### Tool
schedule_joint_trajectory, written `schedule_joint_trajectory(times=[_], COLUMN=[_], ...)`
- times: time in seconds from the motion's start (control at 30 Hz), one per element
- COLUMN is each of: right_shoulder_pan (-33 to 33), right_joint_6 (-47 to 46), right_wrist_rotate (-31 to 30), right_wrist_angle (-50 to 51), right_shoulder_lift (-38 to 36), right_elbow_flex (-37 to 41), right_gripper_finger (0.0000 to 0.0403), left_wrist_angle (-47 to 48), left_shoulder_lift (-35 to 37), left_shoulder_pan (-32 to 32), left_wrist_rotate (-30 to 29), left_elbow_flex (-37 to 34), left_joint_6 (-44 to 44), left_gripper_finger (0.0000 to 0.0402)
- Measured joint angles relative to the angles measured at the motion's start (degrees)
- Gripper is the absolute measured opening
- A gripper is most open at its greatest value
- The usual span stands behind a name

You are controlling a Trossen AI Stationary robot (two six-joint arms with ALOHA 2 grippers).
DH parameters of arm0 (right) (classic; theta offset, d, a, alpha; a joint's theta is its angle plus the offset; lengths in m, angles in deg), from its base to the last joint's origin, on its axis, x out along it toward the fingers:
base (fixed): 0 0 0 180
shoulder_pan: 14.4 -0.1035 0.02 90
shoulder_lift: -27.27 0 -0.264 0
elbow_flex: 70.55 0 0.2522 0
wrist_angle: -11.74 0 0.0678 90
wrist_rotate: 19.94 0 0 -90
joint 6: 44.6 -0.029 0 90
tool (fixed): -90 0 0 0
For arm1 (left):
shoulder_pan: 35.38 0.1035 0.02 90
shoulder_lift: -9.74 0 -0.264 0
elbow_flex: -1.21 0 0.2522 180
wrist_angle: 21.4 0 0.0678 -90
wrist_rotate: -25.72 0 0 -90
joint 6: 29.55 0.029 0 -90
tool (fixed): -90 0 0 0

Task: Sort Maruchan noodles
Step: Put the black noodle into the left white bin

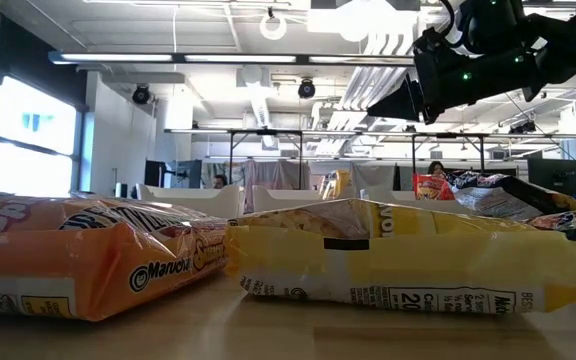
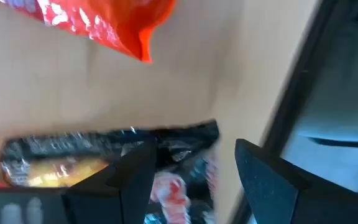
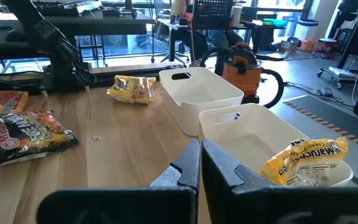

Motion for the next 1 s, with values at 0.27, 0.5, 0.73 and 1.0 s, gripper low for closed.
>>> schedule_joint_trajectory(times=[0.27, 0.5, 0.73, 1.0], right_shoulder_pan=[0.00, 0.00, 0.00, 0.00], right_joint_6=[0.02, -0.06, -0.11, -2.44], right_wrist_rotate=[-0.01, -0.01, -0.01, 1.90], right_wrist_angle=[-0.15, -0.15, -0.15, -0.11], right_shoulder_lift=[0.00, 0.00, 0.00, 0.00], right_elbow_flex=[0.00, 0.00, -0.02, -0.02], right_gripper_finger=[0.0000, 0.0000, 0.0000, 0.0008], left_wrist_angle=[1.83, 2.70, 9.09, -1.50], left_shoulder_lift=[-3.75, -4.72, 0.98, 17.79], left_shoulder_pan=[-0.59, -0.55, 0.42, 3.11], left_wrist_rotate=[-2.21, -1.93, -10.41, -26.50], left_elbow_flex=[1.28, 1.28, 1.20, -9.71], left_joint_6=[3.22, 5.16, 3.73, -0.26], left_gripper_finger=[0.0207, 0.0120, 0.0009, 0.0001])
